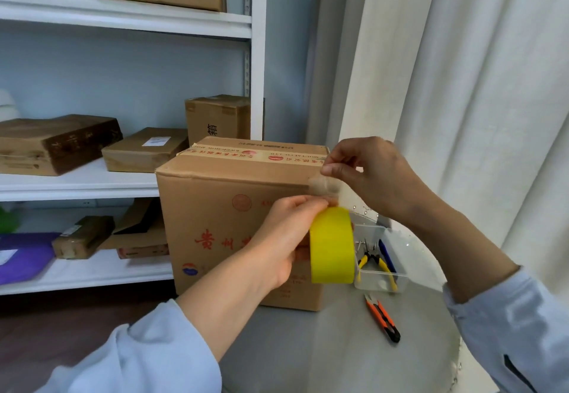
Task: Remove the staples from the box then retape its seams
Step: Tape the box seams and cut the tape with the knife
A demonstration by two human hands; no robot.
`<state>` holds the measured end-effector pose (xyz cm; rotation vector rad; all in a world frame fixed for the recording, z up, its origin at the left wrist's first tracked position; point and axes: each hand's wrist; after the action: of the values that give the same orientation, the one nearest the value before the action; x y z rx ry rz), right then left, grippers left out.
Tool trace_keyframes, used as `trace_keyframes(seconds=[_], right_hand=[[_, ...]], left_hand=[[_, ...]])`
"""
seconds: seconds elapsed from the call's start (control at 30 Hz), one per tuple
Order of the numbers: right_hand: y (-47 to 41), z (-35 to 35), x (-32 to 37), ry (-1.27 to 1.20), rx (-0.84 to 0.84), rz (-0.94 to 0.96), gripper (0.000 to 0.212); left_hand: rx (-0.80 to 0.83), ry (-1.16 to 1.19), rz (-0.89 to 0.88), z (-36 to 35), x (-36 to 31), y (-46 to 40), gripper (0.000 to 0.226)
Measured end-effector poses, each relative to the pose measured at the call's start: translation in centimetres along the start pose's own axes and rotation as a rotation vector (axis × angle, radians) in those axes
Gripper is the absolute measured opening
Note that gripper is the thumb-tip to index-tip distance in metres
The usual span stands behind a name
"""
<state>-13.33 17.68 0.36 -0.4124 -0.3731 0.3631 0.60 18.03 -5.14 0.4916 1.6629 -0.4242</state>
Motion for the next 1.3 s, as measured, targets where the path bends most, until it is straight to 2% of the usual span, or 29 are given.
trace_keyframes(seconds=[0.13,0.37,0.43,0.53,0.67,0.77,0.93,1.13,1.3], right_hand=[[1.3,-1.3,-0.1,0.089,0.033,0.038,0.006],[1.1,-2.6,-1.0,-0.042,-0.009,-0.072,0.010],[0.5,-2.0,-1.2,-0.068,-0.048,-0.095,0.016],[0.1,-1.5,-0.9,-0.085,-0.037,-0.071,0.019],[0.4,-1.2,-0.9,-0.157,0.091,-0.062,0.014],[0.5,-1.3,-1.3,-0.118,0.065,-0.071,0.006],[0.5,-1.3,-2.0,-0.077,0.061,-0.093,0.003],[-0.9,1.0,-2.3,-0.207,0.057,-0.062,0.010],[-3.3,1.4,-2.3,-0.224,0.176,-0.046,0.016]], left_hand=[[-0.002,-0.122,-0.027,0.5,1.1,-0.3,0.016],[0.013,-0.348,-0.032,0.9,1.0,-0.5,0.014],[0.034,-0.296,-0.006,1.4,0.2,-0.8,0.010],[0.100,-0.195,0.078,1.6,-0.7,-0.9,0.020],[0.044,-0.213,0.106,1.6,-0.1,-0.8,0.020],[0.009,-0.216,0.123,1.5,0.4,-0.7,0.016],[-0.009,-0.202,0.065,1.0,0.6,-0.6,0.008],[-0.058,-0.192,-0.019,-0.1,-1.1,-1.4,0.008],[-0.125,-0.139,-0.004,0.4,-1.6,-1.7,0.009]])
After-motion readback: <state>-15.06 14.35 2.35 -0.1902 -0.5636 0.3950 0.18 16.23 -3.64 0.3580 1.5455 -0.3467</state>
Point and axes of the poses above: each hand's wrist, its own y-axis away from the middle knuckle, its own z-axis out of the back of the hand, x = y × z, and after that the axes turned 11 degrees about x, right-handed
